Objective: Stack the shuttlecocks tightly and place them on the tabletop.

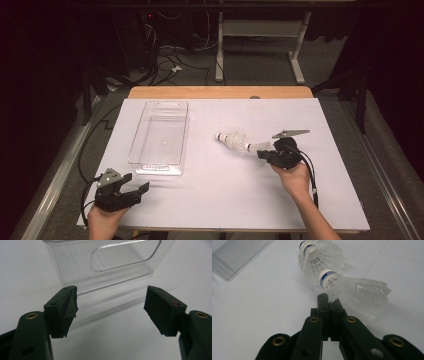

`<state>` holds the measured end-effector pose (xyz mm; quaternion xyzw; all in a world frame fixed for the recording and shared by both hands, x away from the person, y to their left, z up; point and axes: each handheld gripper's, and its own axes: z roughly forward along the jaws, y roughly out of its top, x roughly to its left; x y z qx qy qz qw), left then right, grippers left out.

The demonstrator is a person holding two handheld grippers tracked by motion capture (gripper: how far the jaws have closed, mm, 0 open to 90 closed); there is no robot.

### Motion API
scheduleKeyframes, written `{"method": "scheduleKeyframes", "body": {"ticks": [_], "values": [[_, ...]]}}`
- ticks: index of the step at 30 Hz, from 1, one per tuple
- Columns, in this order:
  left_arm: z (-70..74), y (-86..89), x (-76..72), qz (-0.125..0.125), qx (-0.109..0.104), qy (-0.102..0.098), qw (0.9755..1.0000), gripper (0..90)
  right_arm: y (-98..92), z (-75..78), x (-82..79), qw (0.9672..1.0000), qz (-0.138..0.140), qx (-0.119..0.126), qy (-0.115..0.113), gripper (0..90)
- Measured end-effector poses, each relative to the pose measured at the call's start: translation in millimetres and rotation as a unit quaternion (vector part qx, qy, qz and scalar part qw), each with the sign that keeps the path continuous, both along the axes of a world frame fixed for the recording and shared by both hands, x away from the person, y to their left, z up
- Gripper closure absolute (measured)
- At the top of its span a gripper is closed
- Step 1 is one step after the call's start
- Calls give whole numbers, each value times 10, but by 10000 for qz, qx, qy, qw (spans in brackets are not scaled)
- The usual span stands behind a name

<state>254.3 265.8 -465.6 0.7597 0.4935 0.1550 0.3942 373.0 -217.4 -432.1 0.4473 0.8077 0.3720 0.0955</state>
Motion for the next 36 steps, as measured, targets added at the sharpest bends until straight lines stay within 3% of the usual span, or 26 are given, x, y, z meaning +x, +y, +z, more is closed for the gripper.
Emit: {"method": "scheduleKeyframes", "body": {"ticks": [36], "values": [[0,-2,1,-20,7,-4,10000,276,275,-33,192,10000,33,-12,4,900]]}}
